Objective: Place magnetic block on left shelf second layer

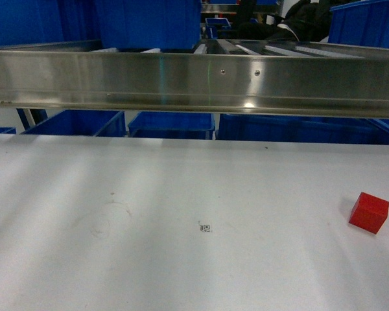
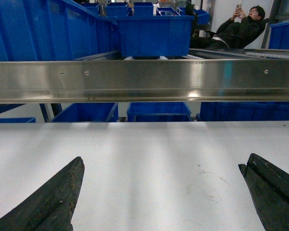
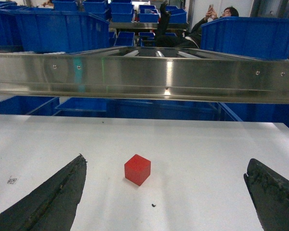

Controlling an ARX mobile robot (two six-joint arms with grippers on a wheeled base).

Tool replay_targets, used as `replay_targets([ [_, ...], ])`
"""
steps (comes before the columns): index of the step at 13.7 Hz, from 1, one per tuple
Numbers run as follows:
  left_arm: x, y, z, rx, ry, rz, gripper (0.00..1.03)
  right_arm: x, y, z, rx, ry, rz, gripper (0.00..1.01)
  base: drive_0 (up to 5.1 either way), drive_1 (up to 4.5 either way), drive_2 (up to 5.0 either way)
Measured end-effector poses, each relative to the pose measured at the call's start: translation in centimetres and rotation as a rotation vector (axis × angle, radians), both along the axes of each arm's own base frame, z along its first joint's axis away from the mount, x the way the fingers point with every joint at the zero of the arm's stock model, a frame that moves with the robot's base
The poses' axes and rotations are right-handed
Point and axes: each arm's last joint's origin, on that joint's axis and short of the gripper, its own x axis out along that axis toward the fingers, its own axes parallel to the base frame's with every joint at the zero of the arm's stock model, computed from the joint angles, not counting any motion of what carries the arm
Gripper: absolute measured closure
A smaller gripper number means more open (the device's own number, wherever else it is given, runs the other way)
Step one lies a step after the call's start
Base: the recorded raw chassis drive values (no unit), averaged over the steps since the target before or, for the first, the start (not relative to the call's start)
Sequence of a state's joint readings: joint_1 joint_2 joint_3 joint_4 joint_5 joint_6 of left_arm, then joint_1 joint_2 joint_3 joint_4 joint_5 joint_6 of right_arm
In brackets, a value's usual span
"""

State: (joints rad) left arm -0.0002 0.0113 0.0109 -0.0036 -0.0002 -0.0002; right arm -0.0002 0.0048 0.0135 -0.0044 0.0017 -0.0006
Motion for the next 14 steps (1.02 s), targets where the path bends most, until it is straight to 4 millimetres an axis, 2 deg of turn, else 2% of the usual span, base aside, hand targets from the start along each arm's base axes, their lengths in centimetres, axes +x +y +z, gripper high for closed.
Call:
replay_targets([
  [14, 0.00, 0.00, 0.01, 0.000, -0.001, 0.000, 0.05, 0.00, 0.00, 0.00, 0.000, 0.000, 0.000, 0.03, 0.0, 0.00, 0.0],
])
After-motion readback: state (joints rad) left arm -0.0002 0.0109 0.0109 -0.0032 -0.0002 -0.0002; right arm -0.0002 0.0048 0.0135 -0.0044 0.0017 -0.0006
